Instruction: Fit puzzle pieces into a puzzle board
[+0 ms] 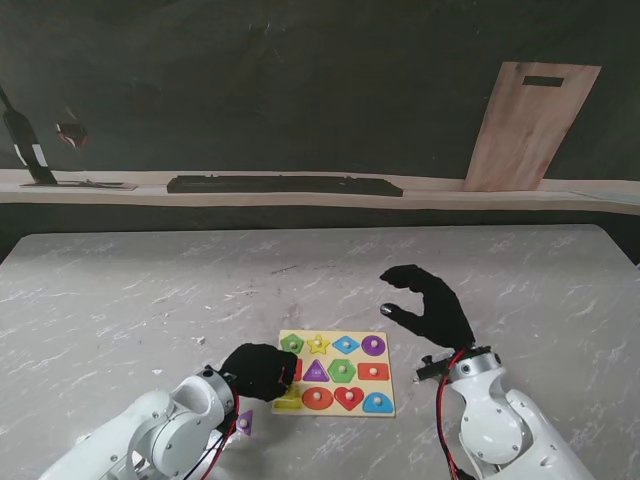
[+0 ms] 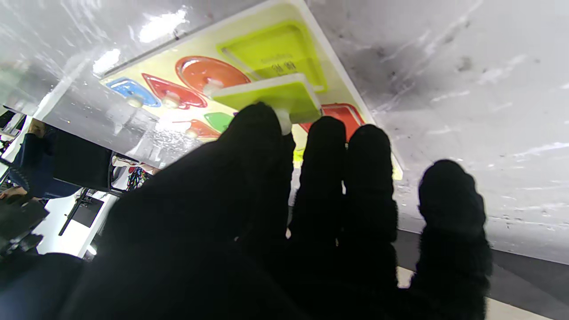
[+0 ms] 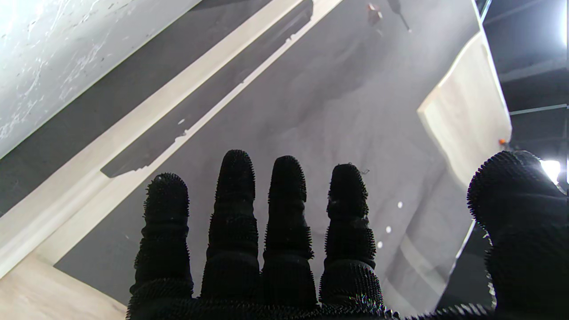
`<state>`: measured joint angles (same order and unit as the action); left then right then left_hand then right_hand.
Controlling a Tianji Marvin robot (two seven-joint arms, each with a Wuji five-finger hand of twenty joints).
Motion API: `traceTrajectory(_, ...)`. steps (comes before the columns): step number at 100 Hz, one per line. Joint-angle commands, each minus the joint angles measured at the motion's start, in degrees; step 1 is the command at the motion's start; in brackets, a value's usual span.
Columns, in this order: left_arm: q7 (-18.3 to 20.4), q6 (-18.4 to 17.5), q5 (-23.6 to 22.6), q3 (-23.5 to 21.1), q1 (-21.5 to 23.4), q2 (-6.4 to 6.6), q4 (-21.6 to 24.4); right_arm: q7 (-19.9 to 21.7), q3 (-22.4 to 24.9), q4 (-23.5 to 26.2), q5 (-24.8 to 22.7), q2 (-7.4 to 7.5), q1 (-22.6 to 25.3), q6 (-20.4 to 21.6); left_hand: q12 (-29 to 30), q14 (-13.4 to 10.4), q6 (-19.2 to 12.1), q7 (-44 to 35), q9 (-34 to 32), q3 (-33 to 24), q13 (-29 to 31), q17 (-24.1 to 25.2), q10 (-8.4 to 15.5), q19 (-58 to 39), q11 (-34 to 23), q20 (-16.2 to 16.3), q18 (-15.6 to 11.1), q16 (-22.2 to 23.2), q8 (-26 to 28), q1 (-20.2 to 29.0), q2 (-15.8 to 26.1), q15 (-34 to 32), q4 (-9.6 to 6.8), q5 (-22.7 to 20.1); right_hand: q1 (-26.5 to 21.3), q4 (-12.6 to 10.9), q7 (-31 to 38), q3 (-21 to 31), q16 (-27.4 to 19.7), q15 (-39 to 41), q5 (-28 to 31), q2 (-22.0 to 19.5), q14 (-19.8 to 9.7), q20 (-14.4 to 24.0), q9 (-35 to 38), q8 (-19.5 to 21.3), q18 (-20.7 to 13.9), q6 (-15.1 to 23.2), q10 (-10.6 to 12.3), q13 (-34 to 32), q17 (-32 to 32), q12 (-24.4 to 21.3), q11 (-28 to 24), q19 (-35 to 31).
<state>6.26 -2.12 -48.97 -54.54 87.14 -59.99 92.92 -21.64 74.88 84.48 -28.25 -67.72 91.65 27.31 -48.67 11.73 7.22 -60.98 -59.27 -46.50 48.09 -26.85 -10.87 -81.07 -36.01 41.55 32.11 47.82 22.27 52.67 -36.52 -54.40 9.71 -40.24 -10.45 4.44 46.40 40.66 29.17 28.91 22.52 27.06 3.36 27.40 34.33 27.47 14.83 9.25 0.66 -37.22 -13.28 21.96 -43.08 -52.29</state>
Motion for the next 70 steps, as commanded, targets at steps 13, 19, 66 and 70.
traceTrajectory(13,-0.7,0.7,-0.5,1.5,-0.1,-0.35,-0.5,-0.5,0.1,0.8,-0.2,-0.37,0.8,0.4,-0.4,-1.3,0.5,-2.7,-0.8,-2.3,0.8,-0.4,-2.5,-2.9,-1.6,1.4,-8.6,-0.1,-0.2,0.0,-1.5,-2.3,1.0,-1.4,1.3,-0.4,-0.4,-1.0,0.5,0.1,0.0,-1.1,0.2,0.7,0.8,0.1,0.6,1.1,-0.4,-0.6,0.8,0.2,-0.4,-0.3)
traceTrajectory(19,-1.0,1.1,-0.3,2.0,-0.2,-0.44,-0.8,-0.6,0.2,0.9,-0.3,-0.38,0.8,0.4,-0.4,-1.2,0.6,-2.7,-0.8,-2.4,0.8,-0.4,-2.6,-2.9,-1.6,1.5,-8.6,-0.1,-0.2,0.0,-1.5,-2.3,1.01,-1.4,1.4,-0.4,-0.4,-0.9,0.5,0.1,0.0,-1.1,0.2,0.7,0.8,0.1,0.6,1.1,-0.4,-0.6,0.8,0.2,-0.4,-0.3)
traceTrajectory(66,-2.3,2.1,-1.4,4.4,-1.6,-0.5,-2.7,-0.5,0.3,1.1,-0.1,-0.37,1.0,0.2,-0.3,-1.0,0.8,-2.9,-0.7,-2.5,0.8,-0.6,-2.7,-3.0,-2.0,1.5,-8.4,-0.2,-0.1,-0.1,-1.5,-2.7,1.14,-1.4,1.4,-0.4,-0.5,-0.9,0.5,0.1,0.0,-1.1,0.2,0.7,0.8,0.1,0.6,1.1,-0.4,-0.6,0.8,0.2,-0.4,-0.2)
traceTrajectory(70,-2.5,2.1,-1.6,4.6,-1.8,-0.5,-3.0,-0.5,0.3,1.1,-0.2,-0.38,1.0,0.2,-0.3,-1.0,0.8,-2.9,-0.7,-2.5,0.8,-0.6,-2.7,-3.0,-2.0,1.5,-8.4,-0.2,-0.1,-0.1,-1.5,-2.8,1.16,-1.4,1.4,-0.4,-0.5,-0.9,0.5,0.1,0.0,-1.1,0.3,0.8,0.8,0.1,0.6,1.1,-0.4,-0.6,0.8,0.2,-0.4,-0.2)
